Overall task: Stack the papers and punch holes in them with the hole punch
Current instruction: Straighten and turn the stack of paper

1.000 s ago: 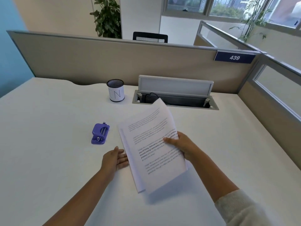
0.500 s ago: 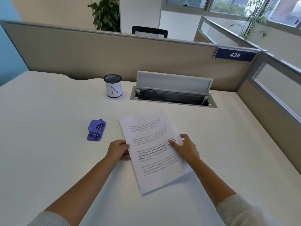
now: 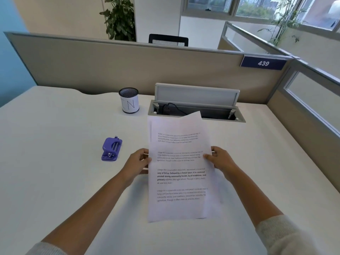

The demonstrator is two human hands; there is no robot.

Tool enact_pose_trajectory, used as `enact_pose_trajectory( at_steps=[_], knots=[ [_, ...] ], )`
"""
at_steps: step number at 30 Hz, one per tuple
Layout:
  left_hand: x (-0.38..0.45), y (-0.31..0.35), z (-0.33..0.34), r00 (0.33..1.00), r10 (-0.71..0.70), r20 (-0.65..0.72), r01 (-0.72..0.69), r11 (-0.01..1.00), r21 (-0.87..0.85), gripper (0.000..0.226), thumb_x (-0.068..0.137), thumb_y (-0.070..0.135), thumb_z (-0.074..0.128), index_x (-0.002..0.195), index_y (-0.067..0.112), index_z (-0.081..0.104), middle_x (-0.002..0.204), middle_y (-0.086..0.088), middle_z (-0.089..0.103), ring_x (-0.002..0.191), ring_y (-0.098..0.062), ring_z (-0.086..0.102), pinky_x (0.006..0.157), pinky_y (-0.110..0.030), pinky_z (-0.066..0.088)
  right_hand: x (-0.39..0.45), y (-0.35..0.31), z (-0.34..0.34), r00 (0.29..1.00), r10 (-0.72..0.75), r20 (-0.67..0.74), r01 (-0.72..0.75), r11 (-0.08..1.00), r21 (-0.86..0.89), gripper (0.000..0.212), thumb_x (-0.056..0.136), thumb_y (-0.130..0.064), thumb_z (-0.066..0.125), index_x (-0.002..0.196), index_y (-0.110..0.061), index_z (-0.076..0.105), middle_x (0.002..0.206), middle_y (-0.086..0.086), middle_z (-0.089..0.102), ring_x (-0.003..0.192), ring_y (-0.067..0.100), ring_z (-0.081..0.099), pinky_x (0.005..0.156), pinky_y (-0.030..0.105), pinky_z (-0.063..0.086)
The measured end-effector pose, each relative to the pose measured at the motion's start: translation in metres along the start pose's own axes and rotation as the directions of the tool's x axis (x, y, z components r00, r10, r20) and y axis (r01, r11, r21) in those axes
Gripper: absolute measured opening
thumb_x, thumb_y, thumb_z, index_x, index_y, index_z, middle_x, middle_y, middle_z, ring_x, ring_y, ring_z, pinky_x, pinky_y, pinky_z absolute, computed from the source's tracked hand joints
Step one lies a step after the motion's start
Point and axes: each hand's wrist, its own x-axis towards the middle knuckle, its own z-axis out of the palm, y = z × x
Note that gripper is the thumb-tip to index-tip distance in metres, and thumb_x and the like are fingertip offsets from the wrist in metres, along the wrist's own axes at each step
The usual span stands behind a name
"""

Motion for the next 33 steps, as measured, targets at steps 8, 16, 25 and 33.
enact_pose_trajectory(
  at_steps=[8, 16, 25, 33],
  knots=[
    [-0.014, 0.059, 0.020, 0.840, 0.517, -0.167, -0.512, 0.856, 0.074, 0.028, 0.094, 0.009, 0.046, 0.091, 0.037, 0.053, 0.094, 0.011, 0.064, 0.080, 0.001, 0.062, 0.067, -0.016, 0.052, -0.025, -0.056, -0.008, 0.901, -0.381, -0.209, 0.411, 0.902, 0.130, 0.012, 0.091, -0.018, 0.056, 0.095, -0.029, 0.055, 0.091, -0.010, 0.068, 0.077, 0.002, 0.067, 0.058, 0.015, 0.054],
    [-0.015, 0.056, 0.028, 0.830, 0.536, -0.157, -0.529, 0.844, 0.088, 0.024, 0.084, 0.022, 0.063, 0.105, 0.029, 0.054, 0.100, 0.012, 0.064, 0.090, -0.003, 0.064, 0.064, -0.010, 0.053, -0.040, -0.056, -0.006, 0.854, -0.489, -0.176, 0.517, 0.833, 0.196, 0.024, 0.089, -0.011, 0.058, 0.094, -0.034, 0.060, 0.091, -0.016, 0.069, 0.077, -0.005, 0.067, 0.061, 0.013, 0.052],
    [-0.010, 0.055, 0.029, 0.832, 0.549, -0.082, -0.544, 0.836, 0.076, 0.023, 0.085, 0.020, 0.062, 0.099, 0.038, 0.059, 0.090, 0.027, 0.069, 0.090, 0.005, 0.065, 0.074, -0.009, 0.051, -0.036, -0.041, 0.000, 0.901, -0.420, -0.110, 0.433, 0.862, 0.262, 0.021, 0.093, -0.013, 0.052, 0.097, -0.030, 0.062, 0.095, -0.009, 0.071, 0.082, 0.005, 0.069, 0.067, 0.022, 0.054],
    [-0.002, 0.047, 0.030, 0.880, 0.448, -0.157, -0.460, 0.887, -0.047, 0.024, 0.093, 0.020, 0.051, 0.098, 0.041, 0.060, 0.090, 0.025, 0.071, 0.087, 0.009, 0.065, 0.071, -0.010, 0.051, -0.032, -0.026, 0.007, 0.905, -0.371, -0.206, 0.391, 0.918, 0.063, 0.029, 0.089, -0.030, 0.059, 0.116, -0.024, 0.053, 0.116, -0.016, 0.061, 0.106, 0.001, 0.057, 0.094, 0.026, 0.048]
  ],
)
